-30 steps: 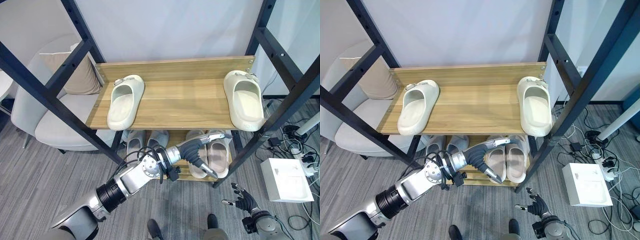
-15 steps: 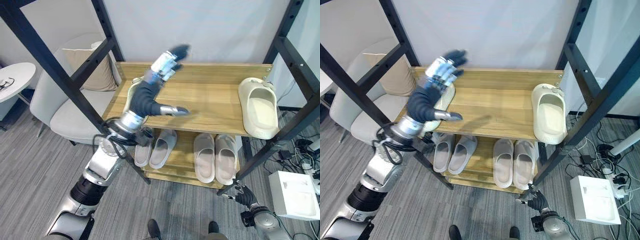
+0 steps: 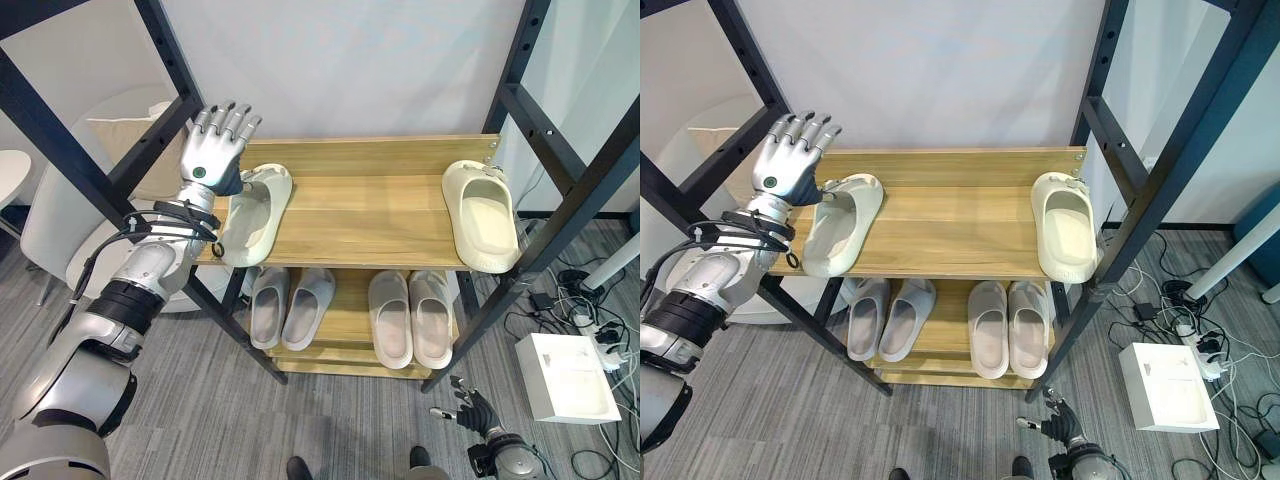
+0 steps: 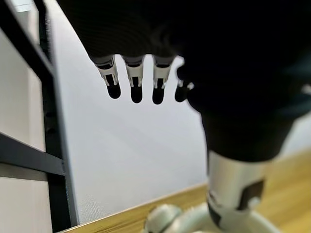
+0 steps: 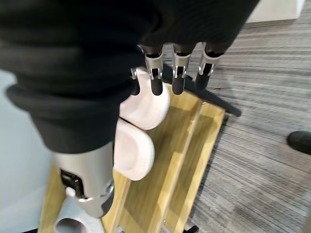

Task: Arrange the slippers neatly on the shoe rack.

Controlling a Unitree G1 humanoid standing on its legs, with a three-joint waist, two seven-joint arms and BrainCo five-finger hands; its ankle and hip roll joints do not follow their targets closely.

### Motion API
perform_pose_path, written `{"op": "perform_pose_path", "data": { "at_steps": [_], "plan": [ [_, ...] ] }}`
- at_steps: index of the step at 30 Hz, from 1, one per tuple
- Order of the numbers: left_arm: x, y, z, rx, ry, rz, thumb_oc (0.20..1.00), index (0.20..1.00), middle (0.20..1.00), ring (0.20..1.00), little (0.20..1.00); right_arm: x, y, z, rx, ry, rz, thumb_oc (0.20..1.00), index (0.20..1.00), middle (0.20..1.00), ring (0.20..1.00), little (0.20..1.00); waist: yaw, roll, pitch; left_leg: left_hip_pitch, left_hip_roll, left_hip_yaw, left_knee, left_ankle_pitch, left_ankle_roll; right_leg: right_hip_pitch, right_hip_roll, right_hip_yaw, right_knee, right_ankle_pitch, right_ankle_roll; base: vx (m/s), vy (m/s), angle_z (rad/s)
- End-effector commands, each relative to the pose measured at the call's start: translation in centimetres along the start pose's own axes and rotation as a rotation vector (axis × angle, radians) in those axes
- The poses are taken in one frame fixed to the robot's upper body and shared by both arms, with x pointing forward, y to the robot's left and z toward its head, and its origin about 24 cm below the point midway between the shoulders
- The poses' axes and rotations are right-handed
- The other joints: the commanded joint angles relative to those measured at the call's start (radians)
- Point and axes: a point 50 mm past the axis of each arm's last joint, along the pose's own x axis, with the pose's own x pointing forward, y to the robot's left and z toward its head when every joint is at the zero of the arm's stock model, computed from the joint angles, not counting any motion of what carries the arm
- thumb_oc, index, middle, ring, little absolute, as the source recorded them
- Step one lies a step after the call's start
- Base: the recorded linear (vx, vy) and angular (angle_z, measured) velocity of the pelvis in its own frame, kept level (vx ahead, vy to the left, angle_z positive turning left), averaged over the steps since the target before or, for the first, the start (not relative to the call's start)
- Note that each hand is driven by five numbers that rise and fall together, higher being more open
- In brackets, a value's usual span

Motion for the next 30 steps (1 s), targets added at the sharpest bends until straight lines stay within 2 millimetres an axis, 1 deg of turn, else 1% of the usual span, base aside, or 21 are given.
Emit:
{"op": "perform_pose_path", "data": {
  "at_steps": [1, 4, 6, 9, 11, 12, 13, 14, 19, 21, 24, 26, 27, 28, 29, 30],
  "plan": [
    [2.0, 2.5, -3.2, 0.153, 0.117, 0.106, 1.0, 1.0, 1.0, 1.0, 1.0, 0.7, -0.2, 3.5, 0.009, -0.167, -0.017, 1.0, 1.0, 1.0, 1.0, 1.0, 0.011, -0.037, 0.01, 0.104, 0.053, -0.025, -0.006, -0.138, -0.076, -0.063, -0.063, -0.006, 0.015, 0.031, 0.094, 0.02, 0.014, -0.15],
    [2.3, 1.6, -3.6, 0.18, 0.148, 0.044, 1.0, 1.0, 1.0, 1.0, 1.0, 0.5, -0.5, 3.6, 0.011, -0.181, -0.026, 1.0, 1.0, 1.0, 1.0, 1.0, 0.003, -0.038, 0.012, 0.1, 0.054, -0.019, -0.006, -0.137, -0.075, -0.072, -0.063, -0.002, 0.016, 0.034, 0.096, 0.01, 0.01, -0.06],
    [2.4, 1.4, -3.7, 0.18, 0.156, 0.027, 1.0, 1.0, 1.0, 1.0, 1.0, 0.5, -0.5, 3.8, 0.012, -0.187, -0.028, 1.0, 1.0, 1.0, 1.0, 1.0, 0.001, -0.038, 0.013, 0.099, 0.054, -0.016, -0.006, -0.138, -0.075, -0.077, -0.063, 0.0, 0.017, 0.036, 0.097, 0.0, 0.006, -0.05],
    [2.2, 0.6, -4.0, 0.184, 0.18, -0.016, 1.0, 1.0, 1.0, 1.0, 1.0, 0.5, -0.5, 3.9, 0.01, -0.194, -0.029, 1.0, 1.0, 1.0, 1.0, 1.0, -0.005, -0.039, 0.015, 0.099, 0.054, -0.012, -0.006, -0.138, -0.074, -0.084, -0.062, 0.005, 0.018, 0.038, 0.098, 0.01, 0.003, -0.1],
    [2.4, 0.4, -4.1, 0.19, 0.184, -0.031, 1.0, 1.0, 1.0, 1.0, 1.0, 0.5, -0.6, 4.1, 0.006, -0.202, -0.029, 1.0, 1.0, 1.0, 1.0, 1.0, -0.007, -0.038, 0.016, 0.099, 0.055, -0.011, -0.006, -0.138, -0.074, -0.085, -0.063, 0.007, 0.017, 0.039, 0.098, 0.0, 0.005, -0.08],
    [2.4, 0.1, -4.1, 0.194, 0.185, -0.05, 0.576, 0.576, 0.576, 0.576, 0.576, 0.5, -0.5, 4.1, 0.005, -0.204, -0.029, 1.0, 1.0, 1.0, 1.0, 1.0, -0.009, -0.038, 0.016, 0.099, 0.055, -0.01, -0.006, -0.138, -0.073, -0.087, -0.061, 0.011, 0.017, 0.039, 0.098, 0.0, 0.004, -0.04],
    [2.4, -0.1, -4.3, 0.202, 0.19, -0.069, 0.222, 0.222, 0.222, 0.222, 0.222, 0.4, -0.6, 4.3, 0.004, -0.211, -0.028, 1.0, 1.0, 1.0, 1.0, 1.0, -0.012, -0.037, 0.017, 0.098, 0.054, -0.008, -0.006, -0.138, -0.073, -0.091, -0.06, 0.014, 0.017, 0.04, 0.099, 0.0, 0.0, 0.0],
    [2.4, -0.2, -4.4, 0.202, 0.194, -0.082, 0.2, 0.2, 0.2, 0.2, 0.2, 0.4, -0.7, 4.4, 0.003, -0.215, -0.028, 1.0, 1.0, 1.0, 1.0, 1.0, -0.014, -0.038, 0.017, 0.098, 0.054, -0.007, -0.006, -0.138, -0.073, -0.093, -0.06, 0.016, 0.017, 0.041, 0.099, 0.0, 0.0, 0.0],
    [2.6, -0.5, -4.7, 0.189, 0.203, -0.117, 0.2, 0.2, 0.2, 0.2, 0.2, 0.3, -0.7, 4.4, 0.011, -0.221, -0.028, 1.0, 1.0, 1.0, 1.0, 1.0, -0.023, -0.038, 0.018, 0.096, 0.056, 0.004, -0.006, -0.137, -0.073, -0.105, -0.056, 0.024, 0.018, 0.045, 0.1, 0.0, 0.0, -0.03],
    [2.9, -0.3, -4.6, 0.177, 0.204, -0.107, 0.2, 0.2, 0.2, 0.2, 0.2, 0.3, -0.7, 4.3, 0.011, -0.218, -0.027, 1.0, 1.0, 1.0, 1.0, 1.0, -0.025, -0.04, 0.018, 0.096, 0.057, 0.006, -0.006, -0.136, -0.073, -0.106, -0.055, 0.026, 0.017, 0.045, 0.1, 0.0, -0.005, -0.02],
    [3.3, 0.1, -3.9, 0.153, 0.18, -0.073, 0.2, 0.2, 0.2, 0.2, 0.2, 0.2, -0.6, 4.2, 0.027, -0.214, -0.03, 1.0, 1.0, 1.0, 1.0, 1.0, -0.025, -0.041, 0.019, 0.097, 0.057, 0.004, -0.006, -0.137, -0.073, -0.105, -0.054, 0.027, 0.016, 0.045, 0.099, 0.0, -0.01, -0.05],
    [3.3, 0.1, -3.9, 0.153, 0.18, -0.073, 0.2, 0.2, 0.2, 0.2, 0.2, 0.2, -0.6, 4.2, 0.027, -0.214, -0.03, 1.0, 1.0, 1.0, 1.0, 1.0, -0.025, -0.041, 0.019, 0.097, 0.057, 0.004, -0.006, -0.137, -0.073, -0.105, -0.054, 0.027, 0.016, 0.045, 0.099, 0.0, -0.008, -0.05],
    [4.0, 1.0, -2.3, 0.121, 0.125, -0.021, 0.2, 0.2, 0.2, 0.2, 0.2, 0.3, -0.5, 4.3, 0.04, -0.215, -0.035, 1.0, 1.0, 1.0, 1.0, 1.0, -0.024, -0.041, 0.017, 0.099, 0.058, 0.001, -0.006, -0.138, -0.073, -0.099, -0.053, 0.025, 0.014, 0.042, 0.098, 0.0, -0.015, -0.06],
    [3.9, 1.0, -2.3, 0.121, 0.125, -0.021, 0.2, 0.2, 0.2, 0.2, 0.2, 0.3, -0.5, 4.3, 0.04, -0.214, -0.035, 1.0, 1.0, 1.0, 1.0, 1.0, -0.024, -0.041, 0.017, 0.099, 0.058, 0.001, -0.006, -0.138, -0.073, -0.098, -0.052, 0.025, 0.014, 0.042, 0.098, 0.0, -0.018, -0.04],
    [4.3, 1.3, -1.5, 0.108, 0.094, -0.001, 0.2, 0.2, 0.2, 0.2, 0.2, 0.3, -0.6, 4.3, 0.042, -0.213, -0.036, 1.0, 1.0, 1.0, 1.0, 1.0, -0.024, -0.04, 0.016, 0.101, 0.058, 0.0, -0.006, -0.139, -0.073, -0.096, -0.053, 0.025, 0.014, 0.041, 0.098, 0.0, 0.0, 0.0],
    [4.8, 1.9, 0.3, 0.071, 0.034, 0.032, 0.2, 0.2, 0.2, 0.2, 0.2, 0.4, -0.6, 4.4, 0.05, -0.215, -0.039, 1.0, 1.0, 1.0, 1.0, 1.0, -0.022, -0.04, 0.014, 0.103, 0.057, -0.002, -0.006, -0.141, -0.072, -0.091, -0.053, 0.024, 0.013, 0.039, 0.098, 0.0, 0.0, 0.0]
  ]
}}
